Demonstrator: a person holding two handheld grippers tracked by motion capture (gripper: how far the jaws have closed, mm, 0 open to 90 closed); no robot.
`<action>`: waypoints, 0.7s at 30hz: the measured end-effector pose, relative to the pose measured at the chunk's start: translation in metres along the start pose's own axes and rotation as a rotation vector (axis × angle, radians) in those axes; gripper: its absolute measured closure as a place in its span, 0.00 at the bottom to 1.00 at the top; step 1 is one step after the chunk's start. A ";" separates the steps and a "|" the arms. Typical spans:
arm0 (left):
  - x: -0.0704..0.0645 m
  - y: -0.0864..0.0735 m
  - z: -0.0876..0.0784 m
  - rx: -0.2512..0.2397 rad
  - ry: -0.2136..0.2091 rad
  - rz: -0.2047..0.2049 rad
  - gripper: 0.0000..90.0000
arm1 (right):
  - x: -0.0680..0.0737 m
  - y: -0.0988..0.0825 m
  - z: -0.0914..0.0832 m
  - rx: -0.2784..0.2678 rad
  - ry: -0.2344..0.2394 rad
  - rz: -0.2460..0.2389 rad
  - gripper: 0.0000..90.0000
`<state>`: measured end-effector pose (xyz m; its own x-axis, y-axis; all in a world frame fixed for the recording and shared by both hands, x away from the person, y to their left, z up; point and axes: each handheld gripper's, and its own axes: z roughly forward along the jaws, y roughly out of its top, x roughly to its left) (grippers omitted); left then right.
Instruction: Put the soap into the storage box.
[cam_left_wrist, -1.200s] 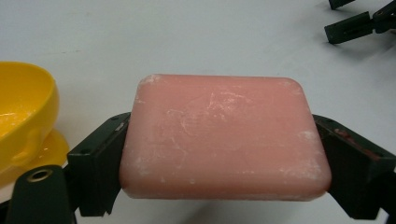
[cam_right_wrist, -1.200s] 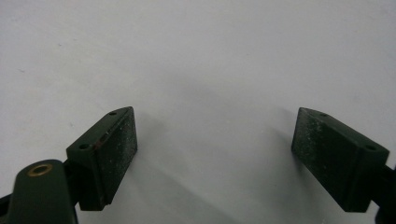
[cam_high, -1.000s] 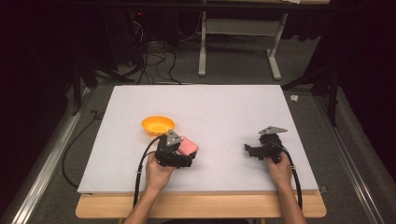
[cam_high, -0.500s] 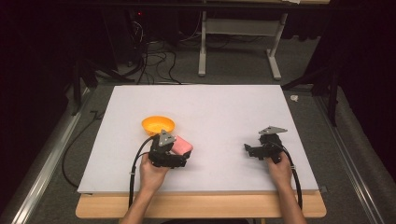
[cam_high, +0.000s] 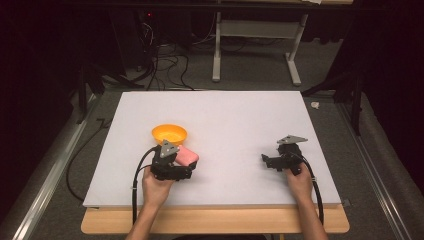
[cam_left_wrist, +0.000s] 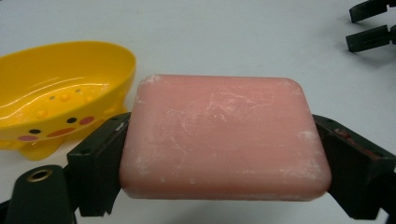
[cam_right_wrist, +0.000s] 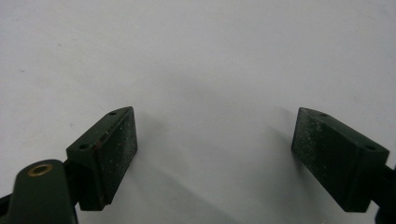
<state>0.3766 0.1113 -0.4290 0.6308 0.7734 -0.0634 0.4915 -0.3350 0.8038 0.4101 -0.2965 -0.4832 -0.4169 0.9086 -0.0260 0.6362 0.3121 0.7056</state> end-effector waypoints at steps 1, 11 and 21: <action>0.000 0.000 0.000 0.000 0.000 0.000 0.15 | 0.000 0.000 0.000 0.000 0.000 0.000 0.17; 0.007 -0.001 -0.008 -0.010 0.023 -0.019 0.15 | 0.000 0.000 0.000 0.000 0.000 0.000 0.17; 0.016 -0.002 -0.015 -0.018 0.051 -0.038 0.15 | 0.000 0.000 0.000 0.000 0.000 0.002 0.17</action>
<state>0.3766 0.1327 -0.4226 0.5804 0.8118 -0.0637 0.5032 -0.2960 0.8119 0.4101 -0.2965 -0.4832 -0.4156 0.9092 -0.0244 0.6373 0.3103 0.7054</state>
